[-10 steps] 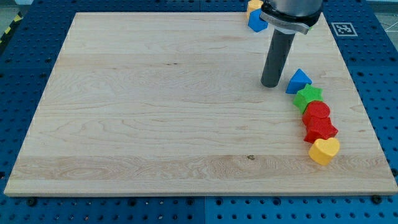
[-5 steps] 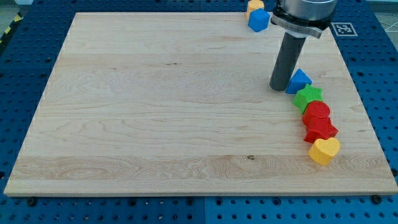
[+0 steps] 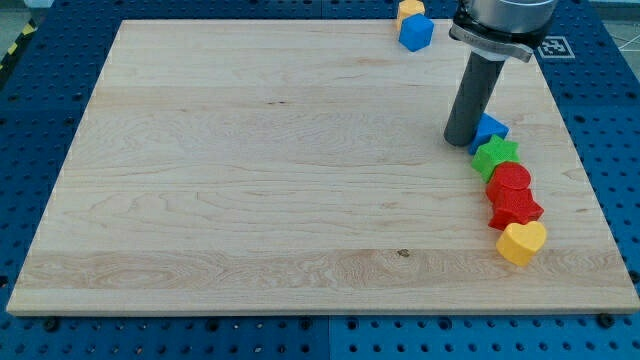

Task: Push the blue triangle a bit right

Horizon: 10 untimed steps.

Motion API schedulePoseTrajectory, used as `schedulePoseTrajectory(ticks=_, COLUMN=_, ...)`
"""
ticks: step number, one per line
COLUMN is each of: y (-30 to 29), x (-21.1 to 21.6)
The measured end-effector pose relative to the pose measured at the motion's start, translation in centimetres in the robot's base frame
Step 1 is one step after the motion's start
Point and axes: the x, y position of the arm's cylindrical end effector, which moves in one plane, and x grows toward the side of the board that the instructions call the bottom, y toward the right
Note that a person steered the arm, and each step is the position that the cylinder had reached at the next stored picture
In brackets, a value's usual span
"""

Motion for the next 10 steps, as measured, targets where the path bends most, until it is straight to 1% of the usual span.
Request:
schedulePoseTrajectory(ticks=1, y=-0.6, x=-0.6)
schedulePoseTrajectory(ticks=2, y=-1.1, x=-2.3)
schedulePoseTrajectory(ticks=3, y=-1.0, x=-3.0)
schedulePoseTrajectory(ticks=8, y=1.9, x=-3.0)
schedulePoseTrajectory(ticks=9, y=1.0, x=-4.6)
schedulePoseTrajectory(ticks=10, y=-2.2, x=-8.1)
